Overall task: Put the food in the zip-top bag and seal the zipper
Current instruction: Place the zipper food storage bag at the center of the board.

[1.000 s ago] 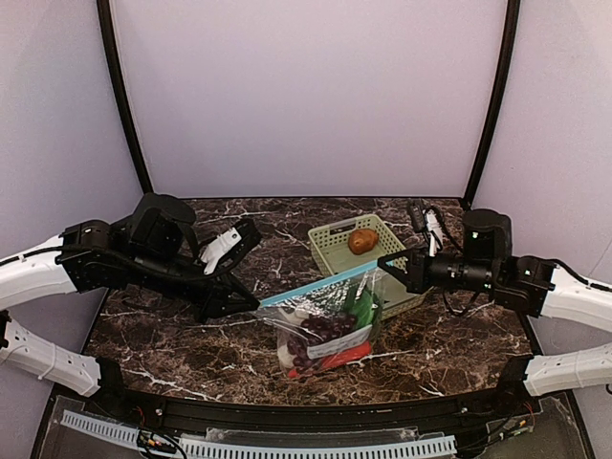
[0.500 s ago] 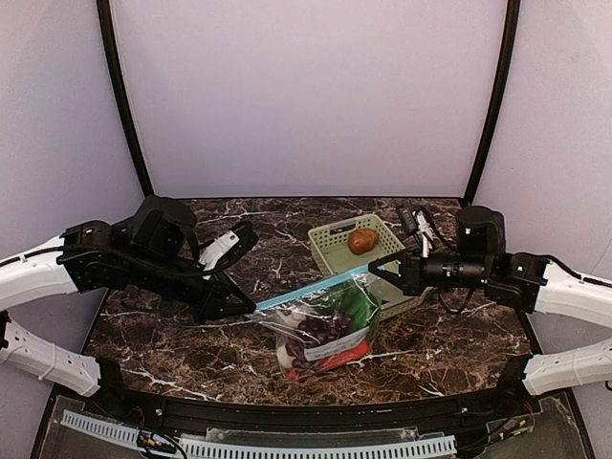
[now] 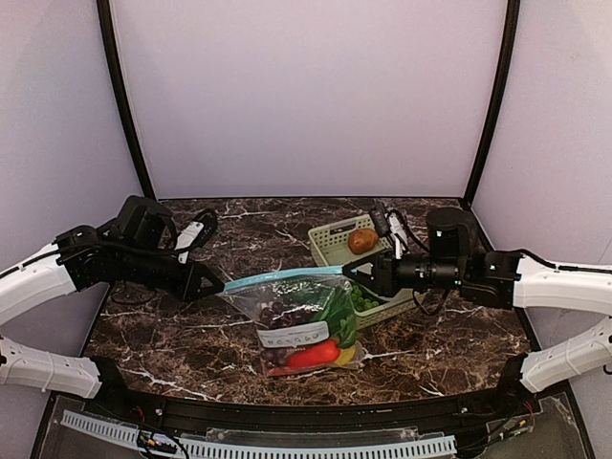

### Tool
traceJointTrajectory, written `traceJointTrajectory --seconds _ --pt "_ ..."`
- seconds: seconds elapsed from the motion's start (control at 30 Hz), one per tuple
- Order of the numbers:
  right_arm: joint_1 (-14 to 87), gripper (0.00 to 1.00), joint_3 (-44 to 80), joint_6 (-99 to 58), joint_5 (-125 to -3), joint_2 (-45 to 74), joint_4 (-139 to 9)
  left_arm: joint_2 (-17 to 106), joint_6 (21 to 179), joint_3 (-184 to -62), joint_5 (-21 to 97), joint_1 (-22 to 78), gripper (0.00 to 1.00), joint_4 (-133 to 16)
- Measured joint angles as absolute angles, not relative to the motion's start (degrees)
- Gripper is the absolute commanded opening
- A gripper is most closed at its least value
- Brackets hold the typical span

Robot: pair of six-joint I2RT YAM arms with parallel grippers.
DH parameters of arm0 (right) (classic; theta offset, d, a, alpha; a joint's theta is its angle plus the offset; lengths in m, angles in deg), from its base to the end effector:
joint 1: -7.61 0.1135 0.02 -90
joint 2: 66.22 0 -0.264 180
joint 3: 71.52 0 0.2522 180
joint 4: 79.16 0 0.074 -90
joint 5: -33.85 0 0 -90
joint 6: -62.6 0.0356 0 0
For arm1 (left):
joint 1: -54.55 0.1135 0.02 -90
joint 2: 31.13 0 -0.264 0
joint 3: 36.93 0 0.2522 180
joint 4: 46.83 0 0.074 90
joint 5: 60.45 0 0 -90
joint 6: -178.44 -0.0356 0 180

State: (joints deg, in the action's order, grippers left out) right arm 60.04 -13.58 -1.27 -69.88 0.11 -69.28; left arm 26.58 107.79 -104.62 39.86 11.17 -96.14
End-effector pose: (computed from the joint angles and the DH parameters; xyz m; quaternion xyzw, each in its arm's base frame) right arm 0.1559 0.2165 0.2845 -0.2512 0.7676 0.4432 0.3889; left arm 0.1495 -0.1500 0.3113 0.2250 0.8724 -0.2912 0.3216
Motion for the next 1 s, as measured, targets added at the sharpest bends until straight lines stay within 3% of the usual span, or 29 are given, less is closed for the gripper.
traceJointTrajectory --seconds 0.1,0.17,0.33,0.63,0.73,0.87,0.9,0.97,1.0 --pt "60.06 0.61 -13.51 -0.66 -67.30 0.06 -69.26 26.65 108.01 -103.50 39.88 12.44 0.01 -96.05" --pt "59.99 0.72 -13.53 -0.38 -64.92 -0.53 -68.93 26.91 108.21 -103.00 39.92 13.01 0.01 -96.01" --pt "59.40 0.84 -14.74 0.52 -59.74 -5.20 -68.32 29.23 108.49 -102.96 40.45 16.62 0.01 -95.86" --pt "58.05 0.95 -17.32 0.67 -52.66 -14.36 -65.02 31.33 108.62 -100.40 41.43 22.10 0.01 -94.63" --pt "57.66 0.98 -18.39 0.59 -51.02 -16.77 -63.44 31.79 108.65 -98.96 41.76 22.80 0.13 -94.20" --pt "56.45 0.99 -18.85 0.04 -49.99 -18.16 -60.84 32.03 108.84 -98.15 41.96 22.93 0.52 -92.84" --pt "55.95 0.99 -18.85 -0.16 -49.97 -18.16 -60.25 32.03 108.62 -98.15 41.93 22.95 0.69 -92.45" --pt "55.01 0.99 -18.85 -0.53 -50.08 -17.79 -58.85 32.01 108.82 -98.13 41.82 23.00 0.87 -91.55" --pt "54.31 0.99 -18.78 -0.77 -50.19 -17.22 -57.96 31.94 109.21 -98.08 41.72 23.20 0.91 -91.16"
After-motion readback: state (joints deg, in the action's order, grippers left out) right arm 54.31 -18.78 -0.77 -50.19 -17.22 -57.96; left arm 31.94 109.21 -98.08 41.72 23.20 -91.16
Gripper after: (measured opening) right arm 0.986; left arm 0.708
